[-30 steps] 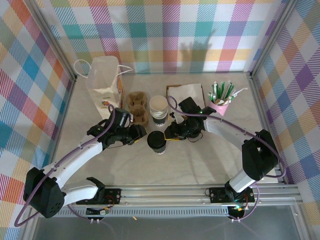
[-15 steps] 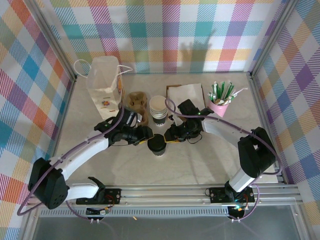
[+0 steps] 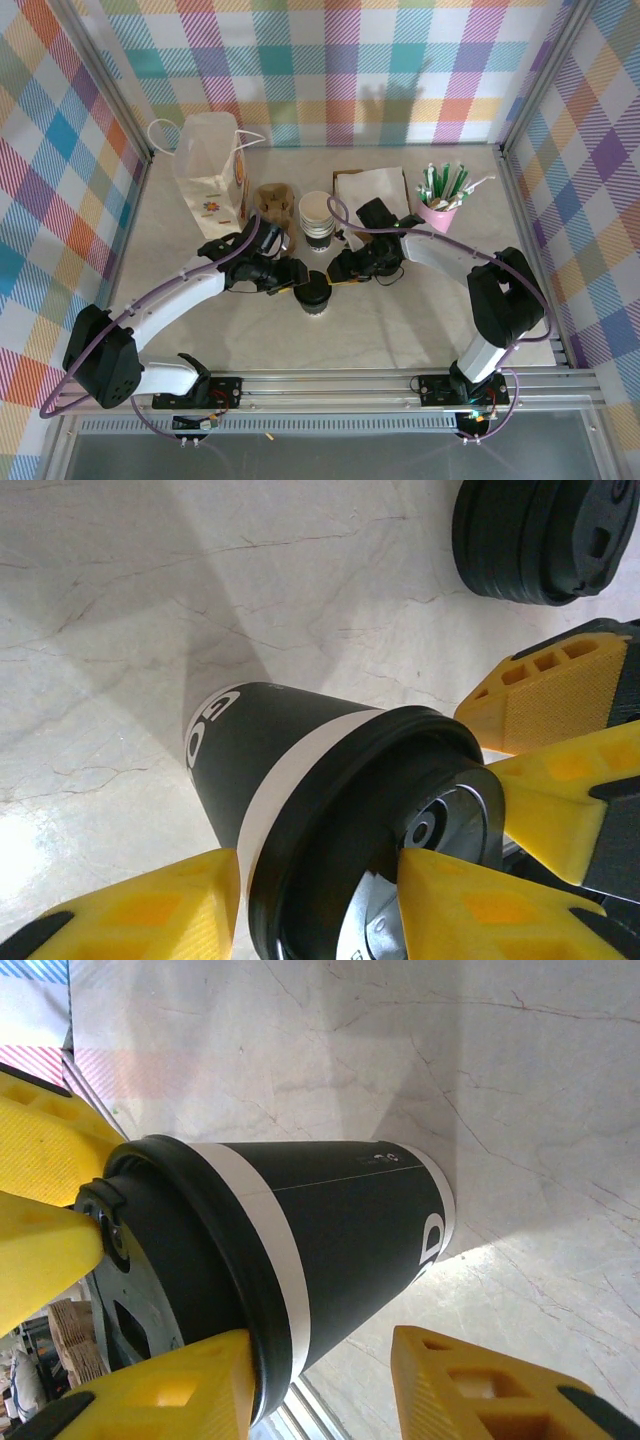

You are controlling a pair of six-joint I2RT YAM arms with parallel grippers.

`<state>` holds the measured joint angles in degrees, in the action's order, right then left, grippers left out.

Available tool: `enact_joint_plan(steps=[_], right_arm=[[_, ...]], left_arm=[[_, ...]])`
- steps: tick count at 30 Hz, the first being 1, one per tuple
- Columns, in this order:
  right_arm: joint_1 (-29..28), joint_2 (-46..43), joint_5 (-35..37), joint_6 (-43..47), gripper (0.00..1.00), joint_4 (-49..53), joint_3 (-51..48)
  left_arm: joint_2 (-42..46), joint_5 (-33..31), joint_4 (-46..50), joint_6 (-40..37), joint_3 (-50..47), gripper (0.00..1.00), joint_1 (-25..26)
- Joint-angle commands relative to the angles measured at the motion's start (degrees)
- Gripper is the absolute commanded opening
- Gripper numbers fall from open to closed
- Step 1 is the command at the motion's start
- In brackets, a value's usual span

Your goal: Pack the takeout coffee

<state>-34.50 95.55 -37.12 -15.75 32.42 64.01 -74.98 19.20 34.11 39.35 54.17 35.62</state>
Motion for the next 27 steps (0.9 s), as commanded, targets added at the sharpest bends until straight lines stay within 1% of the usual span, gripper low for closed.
enact_joint_plan(steps=[1,6,15,22,27], right_arm=[[0.1,-0.9,-0.9,0.7,0.42,0.1,2.0],[0.1,-2.1,0.0,0.2,0.47,0.1,2.0],[0.1,-3.2,0.9,-0.5,0.47,-0.1,1.8],[0.1,-7.1,2.2,-2.4,0.47,0.7,1.2],[0.1,-8.7,1.3,-4.7,0.44,-1.8,-1.8]], left_arm=[[0.9,-2.9,3.8,0.3,-0.6,0.45,0.5],[2.7,-5.3,3.9,3.4,-1.3,0.44,1.3],[3.9,-7.9,4.7,6.0,-1.4,0.44,2.7],[6.0,-9.6,4.3,8.8,0.0,0.44,2.7],[7.7,-11.5,5.2,8.9,0.6,0.45,2.8]])
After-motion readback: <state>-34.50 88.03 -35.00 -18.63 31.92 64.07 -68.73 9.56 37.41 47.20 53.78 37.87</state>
